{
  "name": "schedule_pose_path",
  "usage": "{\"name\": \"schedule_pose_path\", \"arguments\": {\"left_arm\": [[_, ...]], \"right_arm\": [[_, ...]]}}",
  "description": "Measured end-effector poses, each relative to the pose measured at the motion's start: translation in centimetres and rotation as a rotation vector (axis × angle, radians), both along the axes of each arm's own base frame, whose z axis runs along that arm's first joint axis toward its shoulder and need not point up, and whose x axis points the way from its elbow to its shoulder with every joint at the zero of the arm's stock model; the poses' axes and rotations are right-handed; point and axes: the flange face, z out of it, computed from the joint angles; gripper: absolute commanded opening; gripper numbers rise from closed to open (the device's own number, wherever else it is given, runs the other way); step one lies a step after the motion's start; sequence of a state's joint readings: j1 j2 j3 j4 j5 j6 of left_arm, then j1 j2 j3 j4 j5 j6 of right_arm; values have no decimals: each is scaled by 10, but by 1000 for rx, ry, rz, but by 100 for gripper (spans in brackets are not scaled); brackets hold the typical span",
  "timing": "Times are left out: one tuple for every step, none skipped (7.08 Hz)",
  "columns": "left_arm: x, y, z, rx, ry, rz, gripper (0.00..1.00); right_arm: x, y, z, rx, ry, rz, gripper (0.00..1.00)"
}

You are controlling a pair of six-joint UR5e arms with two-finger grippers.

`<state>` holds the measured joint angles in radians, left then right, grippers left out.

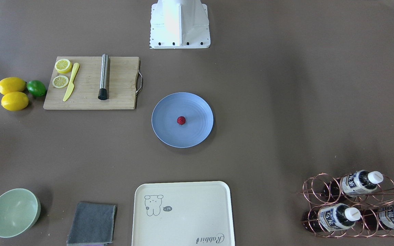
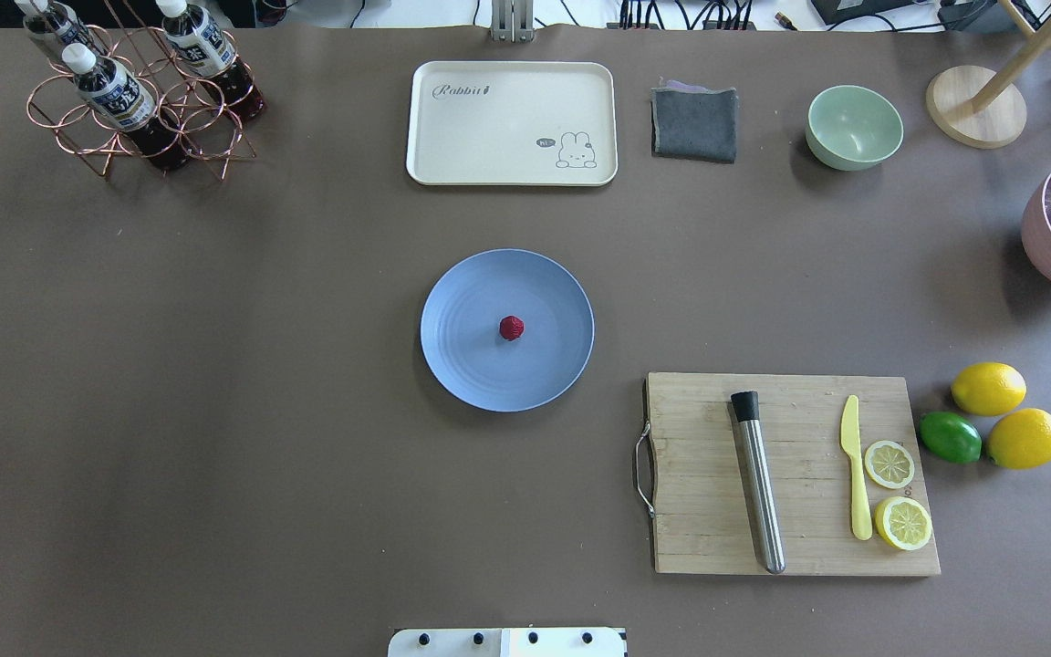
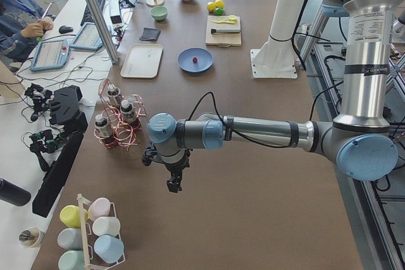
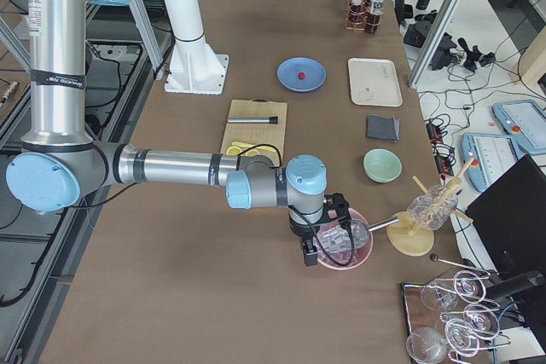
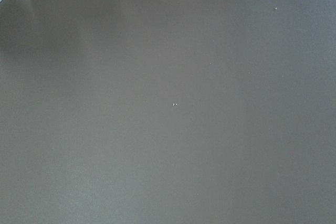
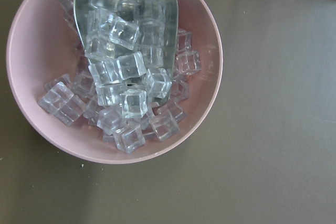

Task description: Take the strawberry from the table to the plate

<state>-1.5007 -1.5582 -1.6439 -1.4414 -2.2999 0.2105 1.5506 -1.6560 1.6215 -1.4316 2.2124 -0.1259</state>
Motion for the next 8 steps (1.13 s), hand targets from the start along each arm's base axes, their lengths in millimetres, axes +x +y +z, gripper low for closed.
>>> {"name": "schedule_pose_path", "arguments": {"left_arm": [[0, 1, 1, -6, -1, -2, 99], [0, 1, 2, -11, -1, -3, 99], [-1, 1, 3, -14, -1, -3, 99], [-1, 2, 3, -16, -1, -4, 99], [-1, 2, 4, -18, -1, -4, 99], [-1, 2, 4, -17, -1, -4, 99], [0, 1, 4, -16, -1, -3, 99], [0, 1, 4, -16, -2, -2, 99]], "right_arm": [[0, 7, 8, -17, -1, 1, 100], [0, 11, 15, -37, -6, 4, 100], [-1, 12, 22, -63, -15, 10, 100], [-1, 9, 21, -97, -30, 18, 100], [0, 2, 11, -146, -40, 27, 100], [1, -3, -2, -183, -42, 32, 100], [1, -4, -7, -201, -43, 33, 100], [1, -5, -9, -206, -45, 33, 100]]}}
